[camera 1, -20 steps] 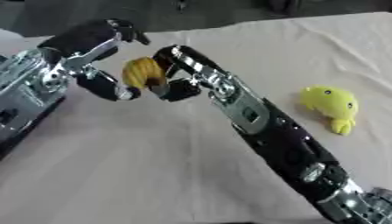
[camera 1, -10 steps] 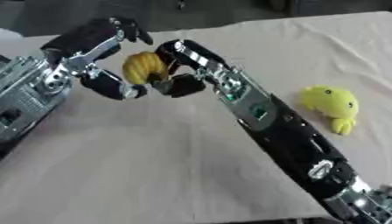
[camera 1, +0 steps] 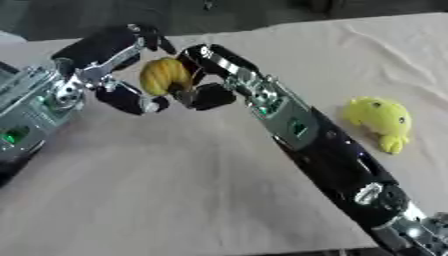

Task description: Pick up the objects with one hand, pass them to the other hand, and then place them into the box on the other side of the table.

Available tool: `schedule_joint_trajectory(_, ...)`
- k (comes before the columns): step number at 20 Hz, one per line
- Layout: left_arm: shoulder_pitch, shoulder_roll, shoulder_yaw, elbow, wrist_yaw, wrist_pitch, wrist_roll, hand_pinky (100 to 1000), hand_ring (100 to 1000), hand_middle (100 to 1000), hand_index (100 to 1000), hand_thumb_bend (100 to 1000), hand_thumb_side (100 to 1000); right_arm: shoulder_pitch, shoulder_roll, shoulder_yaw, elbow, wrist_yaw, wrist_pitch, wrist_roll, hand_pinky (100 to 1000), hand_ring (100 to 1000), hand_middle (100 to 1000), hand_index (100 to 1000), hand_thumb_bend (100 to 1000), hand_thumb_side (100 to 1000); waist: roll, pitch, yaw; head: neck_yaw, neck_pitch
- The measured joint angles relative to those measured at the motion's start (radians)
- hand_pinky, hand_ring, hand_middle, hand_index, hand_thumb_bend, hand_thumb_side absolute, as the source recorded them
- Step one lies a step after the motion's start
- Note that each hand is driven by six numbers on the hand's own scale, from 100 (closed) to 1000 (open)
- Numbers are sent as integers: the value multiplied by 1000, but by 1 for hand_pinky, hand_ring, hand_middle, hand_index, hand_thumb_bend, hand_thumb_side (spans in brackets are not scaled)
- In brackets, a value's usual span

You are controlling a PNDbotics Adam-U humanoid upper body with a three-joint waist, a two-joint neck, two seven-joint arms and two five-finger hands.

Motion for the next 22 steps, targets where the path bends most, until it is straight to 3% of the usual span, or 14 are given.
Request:
schedule_joint_trajectory(4, 2, 0, -1, 0, 23, 1, 36, 774, 732, 702, 755, 413, 100, 0, 0, -1, 0, 0, -1, 3, 640, 624, 502, 579, 100, 100, 0, 0, 0, 1, -1)
schedule_joint_trajectory(16, 3, -2, -6, 9, -4, -3, 45, 752, 722, 689, 734, 426, 100, 0, -1, -6, 0, -8, -6, 12, 637, 622, 501, 578, 100, 100, 0, 2, -5, 7, -3)
schedule_joint_trajectory(22, 4, -13, -6, 19, -26, -6, 44, 726, 676, 628, 690, 292, 100, 0, -7, -6, 0, -14, -12, 15, 636, 622, 500, 577, 100, 100, 0, 4, -6, 11, -4)
